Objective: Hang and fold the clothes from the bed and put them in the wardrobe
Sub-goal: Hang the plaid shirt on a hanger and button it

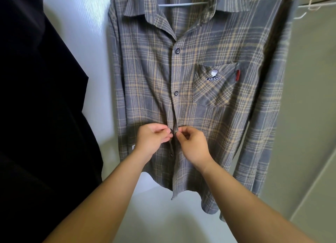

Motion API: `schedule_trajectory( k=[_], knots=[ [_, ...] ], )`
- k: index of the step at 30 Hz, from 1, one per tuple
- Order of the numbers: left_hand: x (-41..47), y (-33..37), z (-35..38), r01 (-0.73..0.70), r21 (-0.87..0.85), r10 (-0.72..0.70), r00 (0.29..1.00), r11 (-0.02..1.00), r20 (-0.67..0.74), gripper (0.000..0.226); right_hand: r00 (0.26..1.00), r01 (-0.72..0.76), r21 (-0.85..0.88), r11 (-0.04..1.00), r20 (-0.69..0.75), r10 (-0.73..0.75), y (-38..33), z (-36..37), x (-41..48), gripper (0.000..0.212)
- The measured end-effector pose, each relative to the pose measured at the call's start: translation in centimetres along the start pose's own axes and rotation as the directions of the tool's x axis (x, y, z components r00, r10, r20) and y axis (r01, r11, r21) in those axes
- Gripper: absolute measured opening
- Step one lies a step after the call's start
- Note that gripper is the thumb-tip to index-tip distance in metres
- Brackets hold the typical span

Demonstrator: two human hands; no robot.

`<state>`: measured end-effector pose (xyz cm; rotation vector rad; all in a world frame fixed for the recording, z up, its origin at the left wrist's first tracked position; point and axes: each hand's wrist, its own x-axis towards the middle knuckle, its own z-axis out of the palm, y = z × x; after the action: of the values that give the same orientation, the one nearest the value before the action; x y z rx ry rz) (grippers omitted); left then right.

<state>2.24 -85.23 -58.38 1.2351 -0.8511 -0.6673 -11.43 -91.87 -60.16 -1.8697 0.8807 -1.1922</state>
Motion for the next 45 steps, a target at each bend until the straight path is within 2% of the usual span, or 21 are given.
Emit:
schedule_trajectory(
  k=[8, 16, 21, 24, 31, 36, 38, 42, 45],
  knots=[
    [-0.5, 0.4, 0.1, 0.001, 0.055, -0.003, 0.999, 0.998, 0.040, 0.012, 1.000, 0.002, 0.005, 1.000, 0.013, -0.002, -0.3, -0.1, -0.2, 0.013],
    [-0.3, 0.4, -0.1, -0.007, 0.112, 0.011, 0.999, 0.994, -0.035, 0.006, 0.997, -0.031, 0.097, 0.995, 0.080, 0.023, -0.9, -0.2, -0.6, 0.021],
    [-0.1, 0.2, -0.3, -0.004, 0.128, 0.007, 1.000, 0.992, -0.018, 0.005, 0.992, 0.116, -0.038, 0.993, 0.053, -0.114, -1.0, -0.3, -0.8, 0.017],
    [-0.1, 0.1, -0.3, -0.003, 0.156, 0.004, 1.000, 0.988, -0.004, 0.013, 0.987, 0.158, -0.059, 0.986, 0.007, -0.158, -1.0, -0.2, -0.8, 0.010],
    [-0.1, 0.6, -0.8, 0.023, 0.145, -0.034, 0.997, 0.989, 0.072, 0.021, 0.985, 0.170, -0.090, 0.981, -0.018, -0.172, -1.2, -0.1, -0.8, 0.011],
    [0.1, 1.3, -1.3, 0.076, 0.116, -0.091, 0.988, 0.990, 0.127, 0.007, 0.989, 0.142, -0.118, 0.983, -0.031, -0.146, -1.2, -0.2, -1.0, 0.012],
    [0.1, 1.3, -1.4, 0.089, 0.099, -0.102, 0.985, 0.991, 0.136, 0.009, 0.988, 0.144, -0.125, 0.982, -0.032, -0.149, -1.2, -0.2, -1.0, 0.014],
    [-0.4, 1.4, -1.0, 0.017, 0.166, -0.049, 0.980, 0.986, 0.193, 0.022, 0.985, 0.164, -0.154, 0.974, -0.022, -0.170, -1.3, -0.2, -1.1, 0.014],
    [-0.7, 1.2, -0.3, -0.007, 0.207, -0.021, 0.991, 0.978, 0.134, 0.026, 0.986, 0.161, -0.180, 0.970, -0.024, -0.168, -1.2, -0.1, -1.0, 0.012]
  ],
)
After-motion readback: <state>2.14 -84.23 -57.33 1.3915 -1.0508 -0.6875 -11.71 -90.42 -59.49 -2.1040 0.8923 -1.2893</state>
